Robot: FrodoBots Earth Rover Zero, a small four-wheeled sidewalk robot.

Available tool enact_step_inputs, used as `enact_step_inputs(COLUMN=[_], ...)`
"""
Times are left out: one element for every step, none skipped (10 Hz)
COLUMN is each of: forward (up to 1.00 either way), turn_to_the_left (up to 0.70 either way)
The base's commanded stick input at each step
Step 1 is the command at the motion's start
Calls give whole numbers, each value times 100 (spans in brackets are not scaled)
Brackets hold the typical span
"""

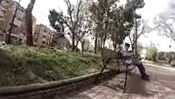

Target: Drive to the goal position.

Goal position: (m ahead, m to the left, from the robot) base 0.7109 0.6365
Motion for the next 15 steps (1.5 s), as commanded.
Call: enact_step_inputs(forward=[17, 0, 0, 0, 0, 0, 0, 0, 0, 0, 0, 0, 0, 0, 0], turn_to_the_left=[0, 0, 0, 0, 0, 0, 0, 0, 0, 0, -14, -41, -45, -45, -45])
